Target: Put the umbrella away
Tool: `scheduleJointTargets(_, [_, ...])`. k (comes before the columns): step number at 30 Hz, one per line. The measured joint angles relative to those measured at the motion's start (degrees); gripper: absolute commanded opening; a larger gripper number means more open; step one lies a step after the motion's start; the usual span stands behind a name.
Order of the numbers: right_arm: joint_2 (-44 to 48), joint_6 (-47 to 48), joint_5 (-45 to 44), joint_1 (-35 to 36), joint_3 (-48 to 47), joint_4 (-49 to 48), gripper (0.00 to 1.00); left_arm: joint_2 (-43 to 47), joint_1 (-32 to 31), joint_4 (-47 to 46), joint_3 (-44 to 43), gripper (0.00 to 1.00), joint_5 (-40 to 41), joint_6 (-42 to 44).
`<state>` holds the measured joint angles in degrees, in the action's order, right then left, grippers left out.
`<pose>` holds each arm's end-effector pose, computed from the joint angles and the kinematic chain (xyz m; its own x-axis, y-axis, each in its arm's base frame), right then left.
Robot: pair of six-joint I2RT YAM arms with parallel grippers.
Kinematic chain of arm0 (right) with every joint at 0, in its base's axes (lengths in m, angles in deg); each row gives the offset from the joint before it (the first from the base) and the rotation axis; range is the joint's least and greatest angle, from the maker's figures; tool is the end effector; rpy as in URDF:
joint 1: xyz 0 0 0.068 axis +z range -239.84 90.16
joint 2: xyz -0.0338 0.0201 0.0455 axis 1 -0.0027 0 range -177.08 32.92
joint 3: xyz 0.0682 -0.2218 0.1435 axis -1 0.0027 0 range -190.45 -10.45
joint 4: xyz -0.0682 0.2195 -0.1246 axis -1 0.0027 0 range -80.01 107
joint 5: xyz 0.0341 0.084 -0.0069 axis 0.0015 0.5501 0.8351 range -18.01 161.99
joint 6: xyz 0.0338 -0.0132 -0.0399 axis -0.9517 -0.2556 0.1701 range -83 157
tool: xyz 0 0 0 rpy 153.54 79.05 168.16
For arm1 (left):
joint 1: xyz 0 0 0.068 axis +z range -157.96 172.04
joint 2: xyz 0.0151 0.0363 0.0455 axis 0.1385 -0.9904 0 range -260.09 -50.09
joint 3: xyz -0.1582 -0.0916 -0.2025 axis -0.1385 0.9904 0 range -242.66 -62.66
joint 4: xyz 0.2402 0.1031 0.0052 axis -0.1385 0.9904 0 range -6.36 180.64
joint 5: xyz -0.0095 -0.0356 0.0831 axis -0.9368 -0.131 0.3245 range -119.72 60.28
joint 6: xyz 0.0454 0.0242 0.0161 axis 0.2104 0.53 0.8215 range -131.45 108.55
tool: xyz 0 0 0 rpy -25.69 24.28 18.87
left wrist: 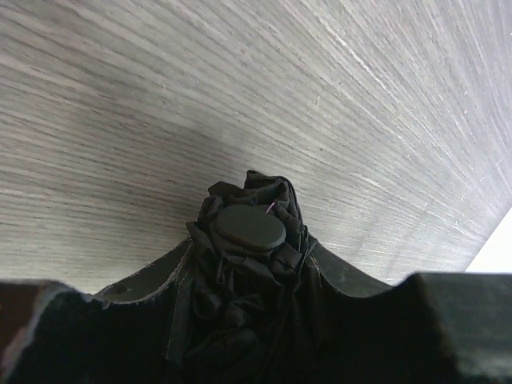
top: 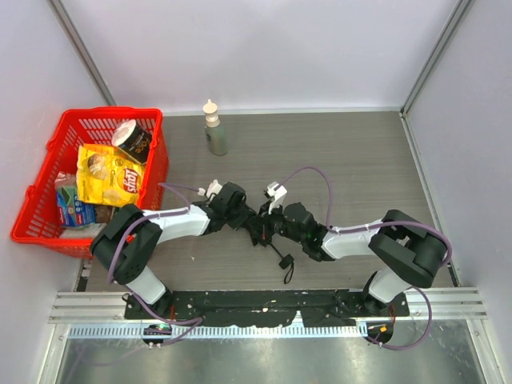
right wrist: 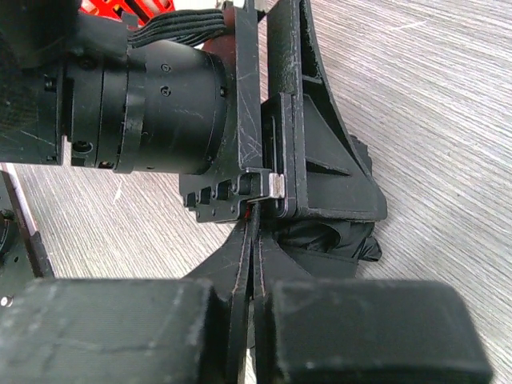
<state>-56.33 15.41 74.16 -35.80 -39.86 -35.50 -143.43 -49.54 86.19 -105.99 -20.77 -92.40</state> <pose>0.1737 0.2418 0.1686 -0.4407 0.0184 -0.8975 -0.7188 0.5916 0.3651 0.2319 -0.1984 0.1413 -0.6711 -0.7087 -0.2176 -0.4945 0.6466 -0.5808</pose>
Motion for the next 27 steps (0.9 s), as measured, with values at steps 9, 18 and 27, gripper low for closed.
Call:
scheduleJointTargets(9, [-1.79,-2.38,5.49,-0.68,-0.48,-1.33,0.20,0.83,-0.15,-0.46,-0.24,0.00,1.27,-0.31])
scheduleJointTargets(18, [-2.69,-5.88,13.20,-2.89,0.02,-2.16,0.31,-0.35,-0.94,-0.85,-1.38,0.00,1.07,-1.07])
scheduleJointTargets(27, [1.46,-4.68,9.73,-3.65,-4.28,14.01,0.38,-0.50,-0.94,0.74,-2.12,0.00,1.11,-2.27])
